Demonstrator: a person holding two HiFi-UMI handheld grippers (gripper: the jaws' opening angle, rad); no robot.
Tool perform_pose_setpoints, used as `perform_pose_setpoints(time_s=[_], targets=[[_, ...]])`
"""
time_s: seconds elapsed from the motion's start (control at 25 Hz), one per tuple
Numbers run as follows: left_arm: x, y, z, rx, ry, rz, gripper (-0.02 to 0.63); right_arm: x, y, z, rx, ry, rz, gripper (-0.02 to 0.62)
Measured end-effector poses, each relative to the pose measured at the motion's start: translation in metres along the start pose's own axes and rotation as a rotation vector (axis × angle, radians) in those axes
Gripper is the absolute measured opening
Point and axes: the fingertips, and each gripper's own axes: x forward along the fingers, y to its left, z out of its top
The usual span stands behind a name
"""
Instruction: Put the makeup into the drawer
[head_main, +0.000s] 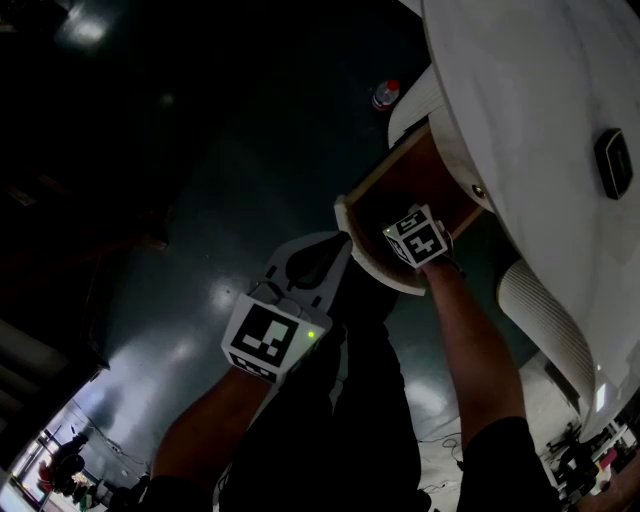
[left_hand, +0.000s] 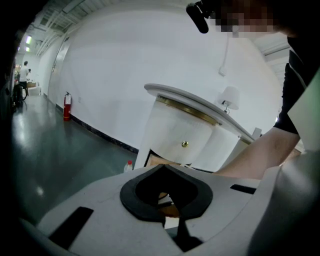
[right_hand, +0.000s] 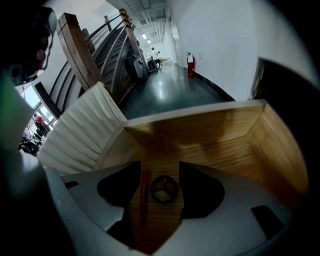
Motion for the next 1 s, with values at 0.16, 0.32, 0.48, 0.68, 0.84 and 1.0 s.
perform_pose_setpoints(time_s=[0.16,0.32,0.48,0.68,0.84,1.0], targets=[[-0.012,-0.013,0.019,0.001,-0.03,-0.006,0.009,-0.048,0.014,0.022,-0.002,-0.092,-0.037,0.224],[-0.035,-0.026,0.041,-0.004,-0.051,0.0,0.009,-0.108,0.034,0.053,0.062,-0.224,-0.071,0.224],[-0.061,-0.04,0.066,0.005,-0.067,0.004,0.009,-0.168,0.066,0.077,0.103,-0.321,-0.075,0.224],[-0.091,-0.065,0.094,0.048,-0.07,-0.023,0.009,-0.253,0.104,0.095,0.152,-0.43,-0.052,0.184],[-0.116,-0.083,0.128,0.085,-0.091,-0.036,0.009,-0.322,0.113,0.11,0.182,-0.498,-0.096,0.175],[-0.14,-0.098,0.163,0.115,-0.131,-0.07,0.009,-0.375,0.121,0.135,0.177,-0.553,-0.135,0.159]])
